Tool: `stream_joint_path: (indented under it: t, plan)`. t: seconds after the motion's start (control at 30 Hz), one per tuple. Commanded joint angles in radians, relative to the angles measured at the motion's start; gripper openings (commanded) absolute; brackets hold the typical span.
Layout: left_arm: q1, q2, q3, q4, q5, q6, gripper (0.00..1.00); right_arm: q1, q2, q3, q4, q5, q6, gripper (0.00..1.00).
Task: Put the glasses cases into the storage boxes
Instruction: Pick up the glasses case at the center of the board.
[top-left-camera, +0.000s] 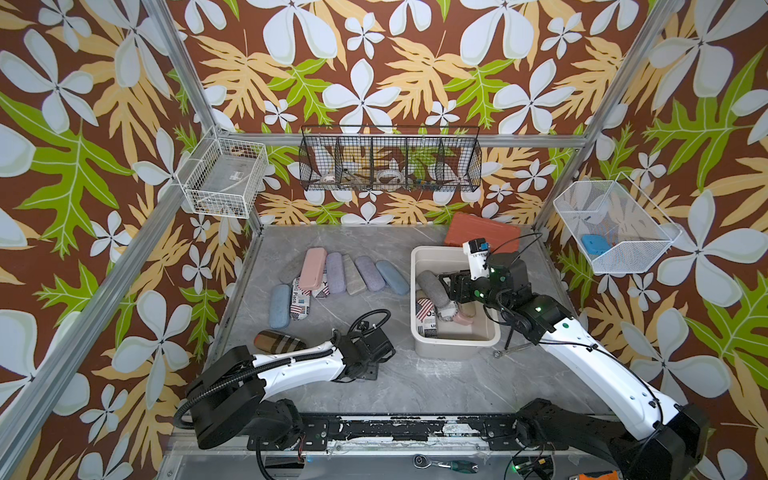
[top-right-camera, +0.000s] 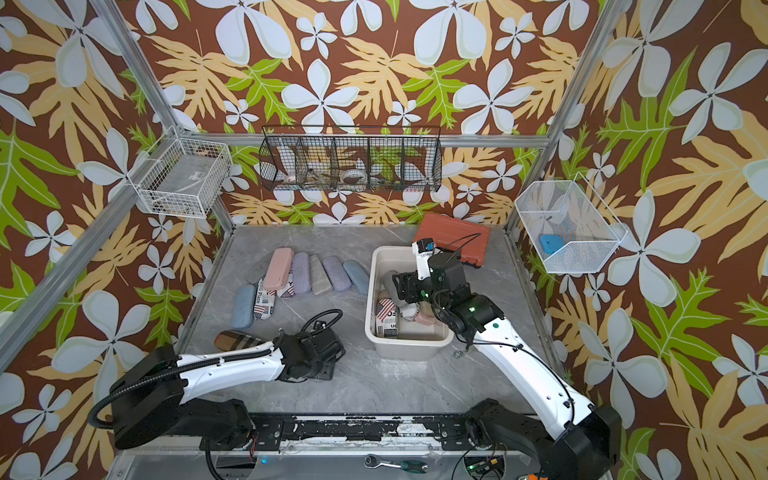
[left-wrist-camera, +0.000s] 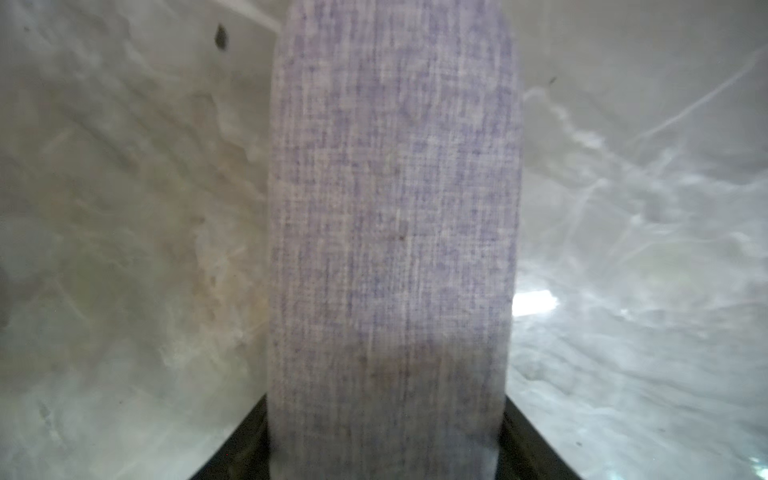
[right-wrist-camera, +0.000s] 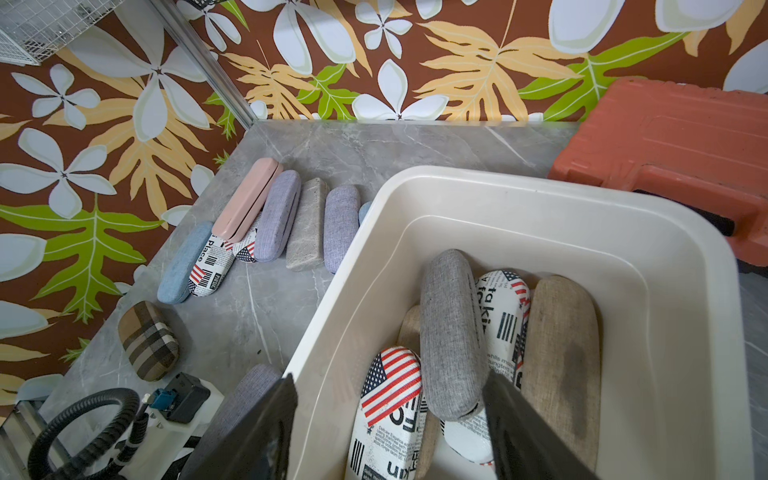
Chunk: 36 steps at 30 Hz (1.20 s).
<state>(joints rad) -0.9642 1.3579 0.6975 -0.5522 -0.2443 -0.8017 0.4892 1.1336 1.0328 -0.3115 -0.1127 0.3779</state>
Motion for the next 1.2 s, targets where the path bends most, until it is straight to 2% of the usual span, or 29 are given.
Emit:
stream_joint_path:
  t: [0.0, 0.4, 0.53, 0.7, 0.83, 1.07, 1.13, 1.17]
  plan:
    - [-0.002, -0.034, 0.043, 0.016, -0.039, 0.013, 0.58, 0.001, 0.002, 0.009, 0.041, -0.038, 0.036, 0.71]
    - [-0.002, -0.230, 0.092, 0.465, -0.083, 0.198, 0.51, 0.012, 0.064, -0.009, 0.321, -0.254, 0.321, 0.72]
    - [-0.001, -0.233, 0.143, 0.479, -0.089, 0.251, 0.51, 0.097, 0.137, 0.065, 0.284, -0.220, 0.293, 0.76]
    - [-0.002, -0.223, 0.181, 0.474, -0.052, 0.273, 0.51, 0.175, 0.210, 0.115, 0.300, -0.191, 0.292, 0.75]
    - [-0.002, -0.247, 0.173, 0.484, -0.043, 0.268, 0.51, 0.202, 0.253, 0.158, 0.288, -0.188, 0.290, 0.68]
    - [-0.002, -0.272, 0.151, 0.504, -0.052, 0.259, 0.53, 0.224, 0.253, 0.149, 0.314, -0.198, 0.307, 0.36]
    - [-0.002, -0.269, 0.144, 0.515, -0.049, 0.258, 0.58, 0.227, 0.250, 0.140, 0.327, -0.205, 0.311, 0.32]
    - [-0.001, -0.266, 0.142, 0.519, -0.050, 0.260, 0.67, 0.229, 0.248, 0.135, 0.334, -0.205, 0.314, 0.31]
